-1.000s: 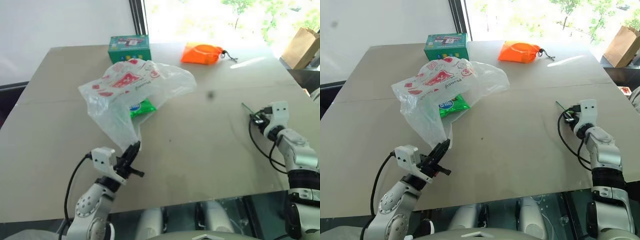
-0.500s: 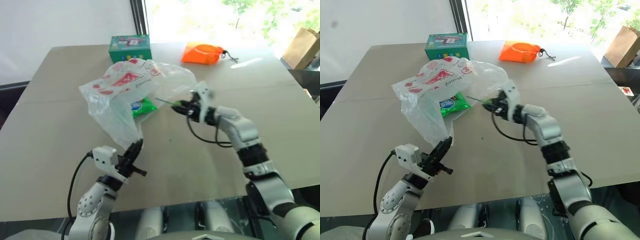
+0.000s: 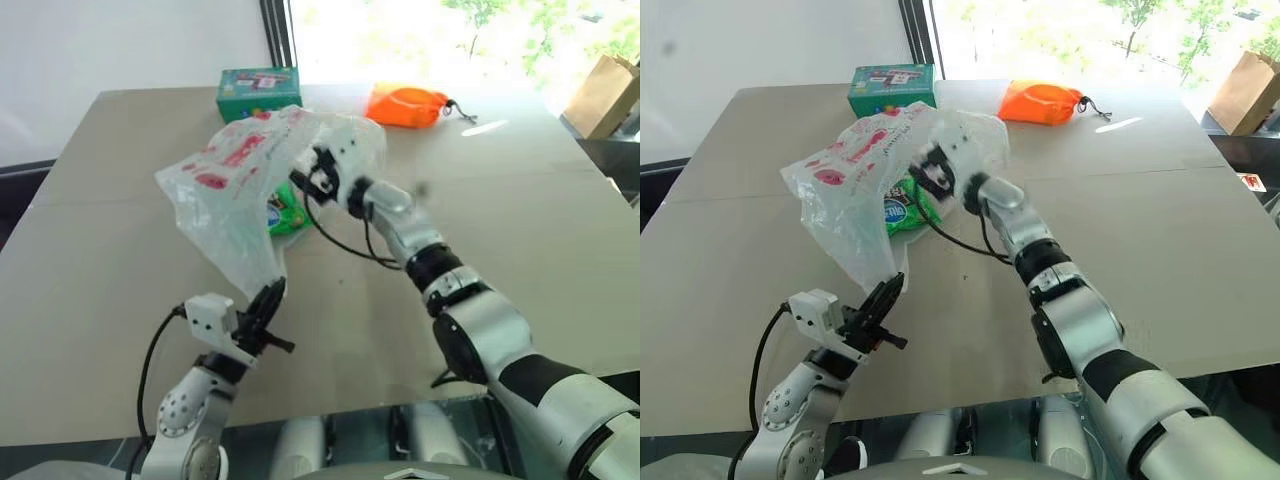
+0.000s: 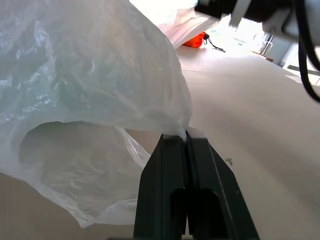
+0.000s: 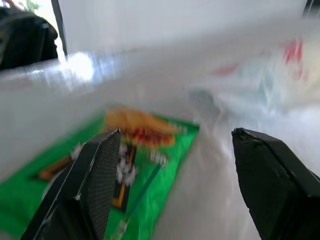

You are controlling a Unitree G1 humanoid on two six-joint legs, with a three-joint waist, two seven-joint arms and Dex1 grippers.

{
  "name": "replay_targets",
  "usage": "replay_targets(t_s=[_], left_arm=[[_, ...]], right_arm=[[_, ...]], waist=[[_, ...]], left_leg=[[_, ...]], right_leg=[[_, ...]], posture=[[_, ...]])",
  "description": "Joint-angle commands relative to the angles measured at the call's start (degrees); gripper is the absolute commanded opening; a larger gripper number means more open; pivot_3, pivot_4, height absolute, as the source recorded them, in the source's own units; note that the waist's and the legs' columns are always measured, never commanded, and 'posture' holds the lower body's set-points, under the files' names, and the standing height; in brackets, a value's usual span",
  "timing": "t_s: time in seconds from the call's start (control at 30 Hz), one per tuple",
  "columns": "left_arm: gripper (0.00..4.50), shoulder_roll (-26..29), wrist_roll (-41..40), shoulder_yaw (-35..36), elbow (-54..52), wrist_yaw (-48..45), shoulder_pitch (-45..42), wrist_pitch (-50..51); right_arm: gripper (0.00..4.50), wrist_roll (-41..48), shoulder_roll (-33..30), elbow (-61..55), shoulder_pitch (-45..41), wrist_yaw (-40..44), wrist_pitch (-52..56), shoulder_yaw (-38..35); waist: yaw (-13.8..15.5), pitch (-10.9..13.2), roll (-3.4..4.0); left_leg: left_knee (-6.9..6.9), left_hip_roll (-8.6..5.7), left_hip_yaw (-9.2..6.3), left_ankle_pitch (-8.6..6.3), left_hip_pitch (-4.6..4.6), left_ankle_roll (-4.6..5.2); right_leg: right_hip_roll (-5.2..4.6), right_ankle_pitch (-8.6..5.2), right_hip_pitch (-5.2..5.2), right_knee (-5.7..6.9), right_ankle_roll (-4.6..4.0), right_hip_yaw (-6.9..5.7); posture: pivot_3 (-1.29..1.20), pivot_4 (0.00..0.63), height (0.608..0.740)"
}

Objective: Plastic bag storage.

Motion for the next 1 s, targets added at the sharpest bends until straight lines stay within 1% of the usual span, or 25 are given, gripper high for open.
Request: replay_targets(t_s=[0.03, 0.1, 0.17, 0.23, 0.33, 0.57, 0.67, 0.83, 1.0], left_arm=[[0.0, -0.27, 0.28, -0.07, -1.83, 0.0, 1.02, -1.54], [0.0, -0.13, 0.29, -0.13, -1.8, -0.26, 1.29, -1.47], [0.0, 0.0, 0.17, -0.06, -1.7, -0.36, 1.2, -1.41], [0.0, 0.19, 0.03, 0.15, -1.31, -0.49, 0.85, -1.35], [0.0, 0.36, -0.17, 0.21, -0.71, -0.83, 0.44, -1.23], [0.0, 0.72, 0.01, 0.16, 0.48, -1.4, -0.71, -1.27], [0.0, 0.83, 0.13, 0.29, 0.39, -1.31, -0.87, -1.35], [0.0, 1.01, 0.63, 0.69, 0.09, -0.88, -0.64, -1.76], [0.0, 0.82, 0.81, 0.47, -0.26, -0.72, -0.17, -2.06]], right_arm=[[3.6, 0.67, -6.49, -12.74, 7.88, 10.86, 3.51, 1.66], [3.6, 0.46, -10.48, -18.69, 12.1, 13.17, 6.25, 1.96], [3.6, 0.29, -12.98, -21.59, 13.82, 12.3, 9.09, 1.1], [3.6, -0.07, -15.25, -22.14, 14.4, 10.0, 11.25, -0.27], [3.6, -0.61, -16.61, -18.31, 12.66, 4.12, 10.96, -3.07], [3.6, -0.87, -13.51, 0.52, 0.1, -5.18, 3.4, -7.21], [3.6, -1.92, -11.93, 7.38, -4.36, -5.27, 0.77, -7.35], [3.6, -2.61, -9.85, 12.98, -7.37, -3.65, 1.24, -8.06], [3.6, -3.25, -9.27, 14.9, -8.26, -4.93, 0.77, -8.78]], waist=[[0.08, 0.02, 0.04], [0.07, 0.04, 0.07], [-0.08, 0.06, 0.1], [-0.36, 0.06, 0.1], [-0.48, 0.06, 0.1], [-1.39, 0.09, 0.09], [-1.4, 0.09, 0.1], [-1.24, 0.09, 0.1], [-1.31, 0.1, 0.12]], left_leg=[[0.0, 0.01, -0.04, 0.0, -0.04, 0.0], [0.01, 0.0, -0.09, 0.0, -0.08, 0.0], [0.02, 0.0, -0.05, 0.0, -0.04, 0.0], [0.02, 0.03, 0.03, 0.0, 0.04, 0.0], [0.02, 0.05, 0.09, 0.03, 0.22, -0.04], [0.06, 0.01, 0.3, 0.03, 0.3, -0.04], [0.04, 0.04, 0.3, 0.03, 0.28, -0.05], [0.03, 0.05, 0.31, 0.03, 0.21, -0.04], [0.03, 0.04, 0.25, 0.03, 0.17, -0.04]], right_leg=[[0.0, 0.0, 0.0, -0.02, 0.0, -0.03], [-0.04, 0.0, -0.01, -0.02, 0.01, -0.03], [-0.04, 0.01, -0.01, -0.01, 0.01, -0.05], [-0.01, 0.01, -0.01, 0.05, 0.01, 0.01], [0.04, -0.01, 0.0, 0.31, -0.01, 0.11], [0.03, -0.01, -0.06, 0.5, -0.01, 0.4], [0.04, -0.01, -0.09, 0.49, -0.02, 0.39], [0.0, -0.01, -0.09, 0.39, -0.01, 0.38], [-0.03, -0.01, -0.09, 0.38, -0.01, 0.38]], posture=[[0.0, 0.15, 0.74], [0.0, 0.15, 0.74], [0.0, 0.15, 0.74], [0.0, 0.15, 0.74], [0.0, 0.15, 0.74], [0.0, 0.15, 0.74], [0.0, 0.15, 0.74], [0.0, 0.15, 0.74], [0.0, 0.15, 0.74]])
